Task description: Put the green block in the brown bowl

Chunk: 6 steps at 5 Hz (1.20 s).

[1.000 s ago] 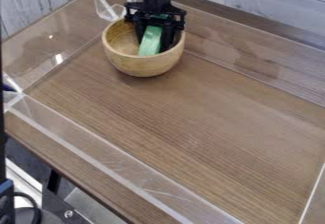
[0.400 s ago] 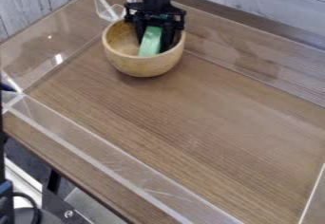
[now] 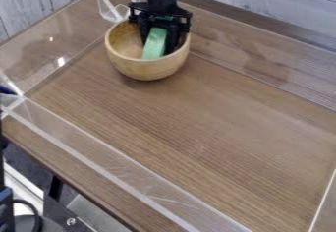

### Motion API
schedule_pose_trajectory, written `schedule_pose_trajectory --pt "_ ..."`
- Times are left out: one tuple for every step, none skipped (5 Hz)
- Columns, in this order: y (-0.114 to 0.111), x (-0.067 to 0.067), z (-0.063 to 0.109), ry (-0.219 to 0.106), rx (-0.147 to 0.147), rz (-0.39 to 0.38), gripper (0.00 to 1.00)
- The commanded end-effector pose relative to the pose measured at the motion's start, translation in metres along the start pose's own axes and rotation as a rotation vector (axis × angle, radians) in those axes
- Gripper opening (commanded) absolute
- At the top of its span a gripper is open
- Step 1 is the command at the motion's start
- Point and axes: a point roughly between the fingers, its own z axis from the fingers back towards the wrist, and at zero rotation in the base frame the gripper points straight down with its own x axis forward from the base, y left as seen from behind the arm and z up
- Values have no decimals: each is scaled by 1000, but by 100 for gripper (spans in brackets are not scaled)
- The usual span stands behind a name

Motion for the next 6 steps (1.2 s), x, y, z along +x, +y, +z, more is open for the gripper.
schedule_pose_trajectory --pt "6 -3 -13 8 30 -9 0" --pt "10 -5 -14 -3 57 -18 0" --pt "15 -6 -14 -15 83 -27 0" --pt "17 -7 -15 -13 91 -42 100" --pt "18 -9 -16 -19 93 -57 100" --pt "19 -10 3 -53 67 -29 100"
